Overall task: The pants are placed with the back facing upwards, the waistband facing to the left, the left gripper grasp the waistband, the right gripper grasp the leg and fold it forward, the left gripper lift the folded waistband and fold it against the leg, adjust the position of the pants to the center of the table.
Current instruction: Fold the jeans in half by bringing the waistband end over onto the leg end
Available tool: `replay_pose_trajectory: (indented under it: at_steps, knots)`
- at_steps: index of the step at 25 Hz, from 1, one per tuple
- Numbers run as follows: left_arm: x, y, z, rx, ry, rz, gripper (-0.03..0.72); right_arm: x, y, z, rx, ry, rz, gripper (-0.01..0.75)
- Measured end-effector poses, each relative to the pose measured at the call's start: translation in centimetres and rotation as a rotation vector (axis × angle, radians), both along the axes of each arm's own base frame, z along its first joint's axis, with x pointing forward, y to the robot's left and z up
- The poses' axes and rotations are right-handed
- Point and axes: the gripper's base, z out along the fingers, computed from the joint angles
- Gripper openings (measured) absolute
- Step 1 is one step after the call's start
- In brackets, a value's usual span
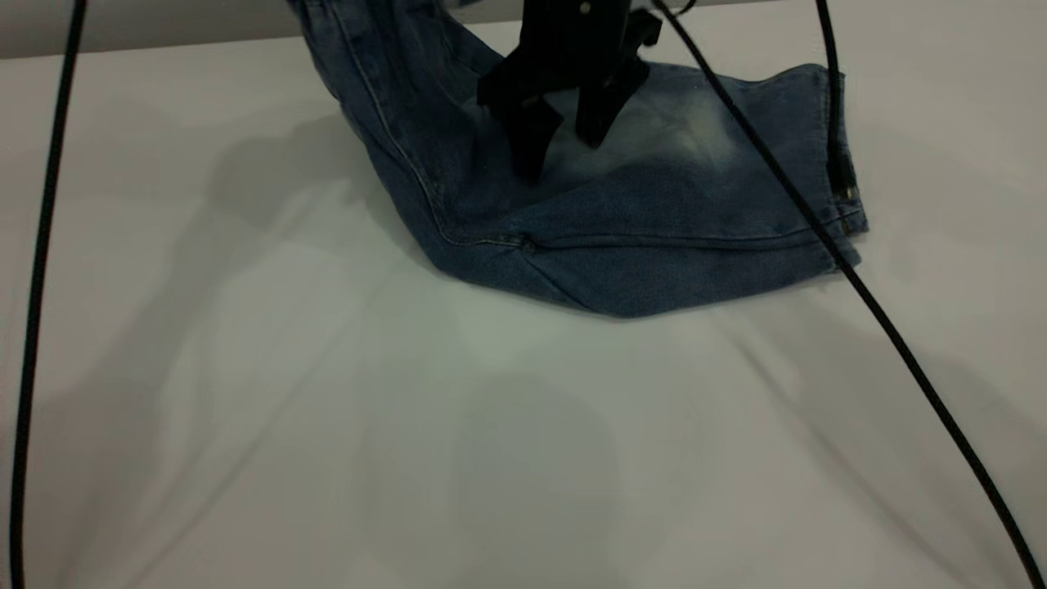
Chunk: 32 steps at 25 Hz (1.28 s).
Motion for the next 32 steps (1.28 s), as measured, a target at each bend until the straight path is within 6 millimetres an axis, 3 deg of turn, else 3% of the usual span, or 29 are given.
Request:
replay_pose_trajectory:
  at_steps: [9,13,21,25,32]
  knots:
    - [0.0,-0.1,0.0,0.007,0.0,-0.004,0.046,1.2,-1.8,3.5,-0.061,-0.008,-0.006,0.486]
    - [0.0,-0.1,0.0,0.007,0.0,-0.004,0.046,2.7,-4.2,4.4,-0.059,-0.035,-0.027,0.486]
    - [0.0,-0.1,0.0,0.006,0.0,-0.005,0.046,5.2,-10.6,4.3,0.017,0.005,-0.174,0.486]
    - [-0.1,-0.4,0.0,0.003,0.001,-0.011,0.046,5.8,-12.7,2.9,0.079,0.054,-0.235,0.476]
    - [-0.5,-1.7,0.0,-0.003,0.008,-0.024,0.046,5.7,-12.7,-1.2,0.049,0.125,-0.236,0.453]
